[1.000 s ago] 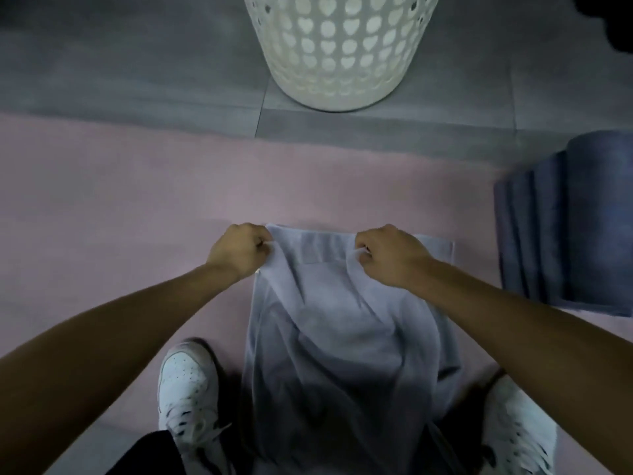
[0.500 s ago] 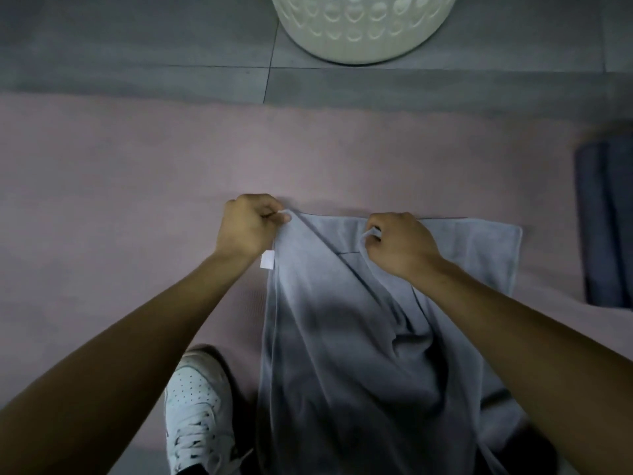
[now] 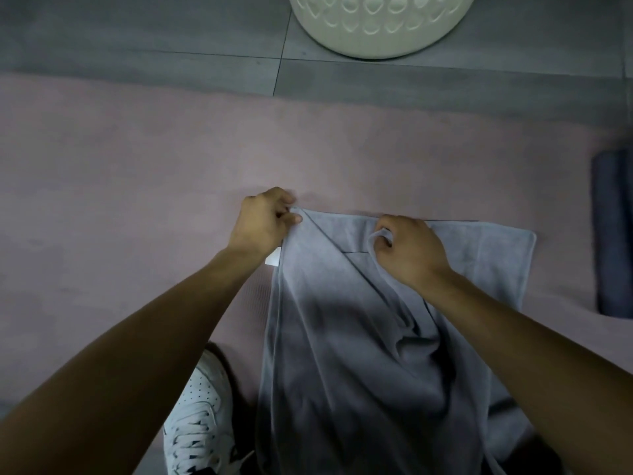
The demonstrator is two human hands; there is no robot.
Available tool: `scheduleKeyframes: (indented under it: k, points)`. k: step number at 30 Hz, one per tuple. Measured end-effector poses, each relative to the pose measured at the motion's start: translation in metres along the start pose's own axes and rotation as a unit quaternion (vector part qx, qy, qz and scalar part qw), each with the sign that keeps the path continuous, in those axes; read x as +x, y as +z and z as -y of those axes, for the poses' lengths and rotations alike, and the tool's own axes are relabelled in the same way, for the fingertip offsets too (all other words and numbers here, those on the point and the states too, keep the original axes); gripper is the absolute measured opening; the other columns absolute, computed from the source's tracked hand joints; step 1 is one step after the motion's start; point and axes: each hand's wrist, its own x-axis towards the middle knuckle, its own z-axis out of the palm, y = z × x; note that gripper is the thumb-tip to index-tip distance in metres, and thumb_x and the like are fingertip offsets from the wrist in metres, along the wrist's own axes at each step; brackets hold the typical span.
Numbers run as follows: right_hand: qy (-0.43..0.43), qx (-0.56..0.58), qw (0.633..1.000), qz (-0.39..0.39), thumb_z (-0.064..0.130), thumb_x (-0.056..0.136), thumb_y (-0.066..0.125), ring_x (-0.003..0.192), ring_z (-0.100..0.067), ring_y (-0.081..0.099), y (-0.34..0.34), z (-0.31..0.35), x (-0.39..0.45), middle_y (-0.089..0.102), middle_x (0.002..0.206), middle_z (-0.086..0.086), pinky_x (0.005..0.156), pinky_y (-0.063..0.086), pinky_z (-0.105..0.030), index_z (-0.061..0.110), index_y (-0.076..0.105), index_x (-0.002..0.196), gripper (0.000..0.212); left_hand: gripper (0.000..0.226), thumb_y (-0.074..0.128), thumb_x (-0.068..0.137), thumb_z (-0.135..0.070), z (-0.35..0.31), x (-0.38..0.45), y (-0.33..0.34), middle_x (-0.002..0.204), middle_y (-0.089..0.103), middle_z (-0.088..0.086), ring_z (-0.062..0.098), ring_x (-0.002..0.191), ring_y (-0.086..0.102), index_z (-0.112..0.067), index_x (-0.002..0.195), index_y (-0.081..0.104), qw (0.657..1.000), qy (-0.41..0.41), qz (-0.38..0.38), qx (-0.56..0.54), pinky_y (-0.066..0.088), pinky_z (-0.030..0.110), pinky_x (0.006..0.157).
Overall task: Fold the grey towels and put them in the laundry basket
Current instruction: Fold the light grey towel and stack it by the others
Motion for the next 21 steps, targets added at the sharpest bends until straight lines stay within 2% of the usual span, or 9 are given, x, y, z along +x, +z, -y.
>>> scheduleKeyframes:
  k: [2,4,6,9,11,13,16,18,21]
  points:
    - [-0.001,0.004,1.0,-0.001,0.021,0.092,0.051,0.075,-0.017,0.058,0.0,0.0,-0.001,0.063,0.081,0.003,0.063,0.045,-0.028,0.017,0.061,0.084,0.014,0.032,0.074,0.084,-0.012,-0.001,0.0,0.003,0.094,0.071,0.006,0.02,0.092,0.067,-0.006,0.114,0.066,1.0,-0.004,-0.015,0.025,0.057,0.029,0.082]
    - [-0.005,0.008,1.0,0.0,0.021,0.092,0.052,0.074,-0.017,0.057,-0.001,0.0,-0.001,0.062,0.08,0.004,0.063,0.045,-0.028,0.016,0.061,0.085,0.013,0.027,0.07,0.086,-0.012,-0.002,-0.002,0.008,0.1,0.072,0.011,0.023,0.095,0.067,-0.005,0.111,0.069,0.998,-0.007,-0.029,0.053,0.053,0.035,0.091]
    - [-0.003,0.019,1.0,0.003,0.021,0.092,0.053,0.071,-0.017,0.055,-0.002,0.0,-0.001,0.058,0.075,0.005,0.062,0.044,-0.028,0.017,0.061,0.082,0.013,0.018,0.068,0.086,-0.012,-0.006,-0.006,0.01,0.098,0.071,0.013,0.027,0.091,0.067,-0.004,0.101,0.071,0.997,-0.01,-0.045,0.069,0.053,0.038,0.089]
    - [-0.007,0.053,0.999,-0.004,0.015,0.09,0.05,0.059,-0.018,0.051,-0.006,-0.001,-0.002,0.054,0.063,0.002,0.056,0.046,-0.034,0.014,0.053,0.066,0.024,0.01,0.068,0.085,-0.017,-0.013,-0.007,0.008,0.107,0.061,0.011,0.028,0.09,0.063,-0.012,0.093,0.072,0.992,-0.026,-0.055,0.106,0.053,0.038,0.083]
    - [0.003,0.071,0.997,0.005,0.011,0.092,0.046,0.062,-0.024,0.055,-0.012,-0.002,-0.005,0.06,0.068,-0.01,0.06,0.05,-0.04,0.001,0.061,0.076,0.023,0.008,0.066,0.088,-0.022,-0.02,-0.01,0.006,0.109,0.058,0.008,0.027,0.092,0.061,-0.017,0.093,0.069,0.989,-0.032,-0.042,0.14,0.053,0.039,0.081]
    - [0.02,0.083,0.996,0.025,0.01,0.095,0.045,0.068,-0.025,0.058,-0.021,-0.006,-0.012,0.063,0.075,-0.014,0.066,0.048,-0.038,-0.003,0.063,0.087,0.023,0.011,0.059,0.092,-0.024,-0.027,-0.018,0.008,0.099,0.062,0.009,0.03,0.089,0.061,-0.014,0.096,0.061,0.986,-0.017,-0.022,0.162,0.053,0.041,0.076]
    - [0.035,0.102,0.993,0.036,0.01,0.094,0.05,0.059,-0.016,0.052,-0.035,-0.024,-0.027,0.06,0.065,-0.008,0.061,0.041,-0.029,0.002,0.061,0.075,0.023,0.004,0.052,0.091,-0.014,-0.044,-0.035,0.019,0.08,0.063,0.01,0.031,0.074,0.061,-0.012,0.094,0.054,0.992,0.025,-0.01,0.122,0.053,0.04,0.066]
    - [0.056,0.11,0.992,0.035,0.011,0.093,0.054,0.056,-0.013,0.051,-0.045,-0.038,-0.037,0.06,0.062,-0.005,0.06,0.041,-0.025,0.004,0.062,0.072,0.024,0.015,0.052,0.088,-0.008,-0.062,-0.043,0.029,0.08,0.066,0.009,0.028,0.074,0.062,-0.012,0.101,0.059,0.995,0.06,0.006,0.079,0.054,0.039,0.068]
    - [0.105,0.148,0.983,-0.002,0.01,0.091,0.06,0.064,-0.021,0.064,-0.061,-0.063,-0.049,0.067,0.066,-0.009,0.067,0.052,-0.033,0.002,0.068,0.078,0.017,0.014,0.059,0.086,-0.005,-0.097,-0.056,0.054,0.083,0.072,0.012,0.027,0.078,0.066,-0.005,0.095,0.071,0.991,0.111,0.049,0.048,0.054,0.034,0.076]
